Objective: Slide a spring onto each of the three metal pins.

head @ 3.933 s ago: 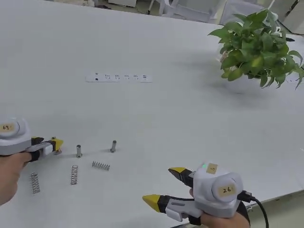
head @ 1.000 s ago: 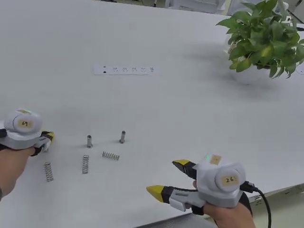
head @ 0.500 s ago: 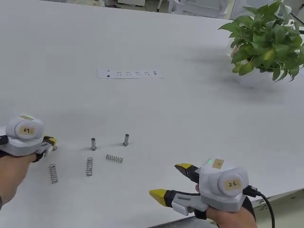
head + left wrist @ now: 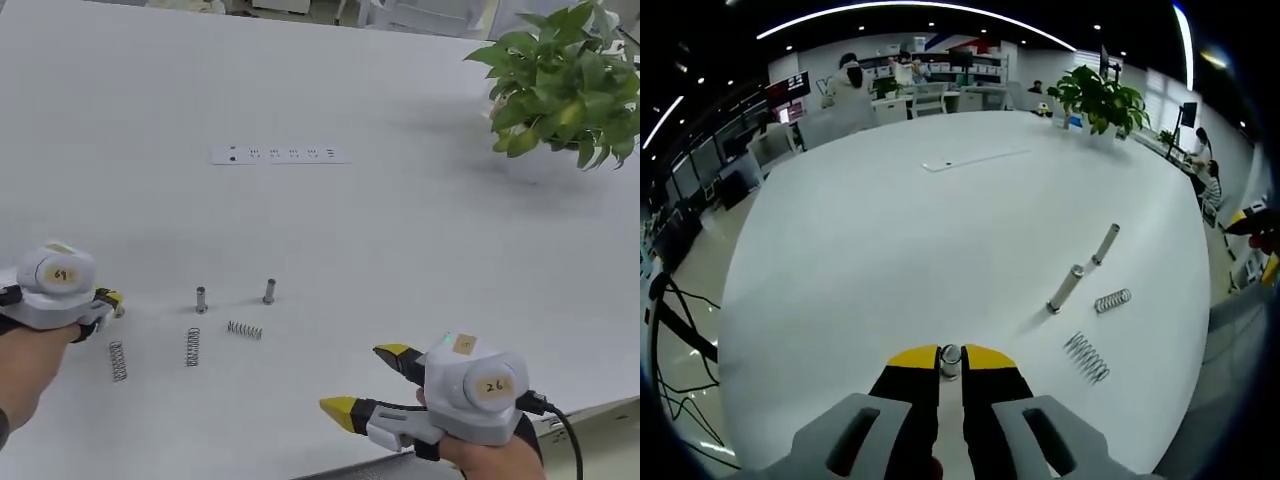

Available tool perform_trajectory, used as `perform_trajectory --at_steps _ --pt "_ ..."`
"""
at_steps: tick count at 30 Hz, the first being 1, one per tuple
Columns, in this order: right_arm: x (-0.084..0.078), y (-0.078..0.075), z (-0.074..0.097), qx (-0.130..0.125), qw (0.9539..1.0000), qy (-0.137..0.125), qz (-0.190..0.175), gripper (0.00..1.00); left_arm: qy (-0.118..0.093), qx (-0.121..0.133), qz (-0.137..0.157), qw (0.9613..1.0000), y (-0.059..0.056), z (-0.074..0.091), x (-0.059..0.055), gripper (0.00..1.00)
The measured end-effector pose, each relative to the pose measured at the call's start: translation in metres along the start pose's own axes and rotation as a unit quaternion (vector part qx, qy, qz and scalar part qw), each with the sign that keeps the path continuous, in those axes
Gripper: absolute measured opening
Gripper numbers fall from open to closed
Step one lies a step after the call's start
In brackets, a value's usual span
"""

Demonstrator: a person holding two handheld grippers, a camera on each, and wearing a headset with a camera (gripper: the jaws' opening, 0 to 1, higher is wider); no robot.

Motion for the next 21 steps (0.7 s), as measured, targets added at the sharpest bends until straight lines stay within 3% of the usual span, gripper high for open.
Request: perform_trajectory --at_steps 21 --pt "-0.0061 0.0006 0.0035 -0.001 1.0 0.002 0.0 0.58 0.004 0.004 0.0 1.0 0.002 -0.0018 -0.0009 0.0"
Point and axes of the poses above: the centre of the closed fingertips' face, and the gripper's own axes: z roughly backward along the fingers, y roughly to its left, x roughly out of its top, the point moved 1 cm from there along z, roughly backward along the fingers, and after that the axes turned 4 degrees about y, right-handed, at the moved point
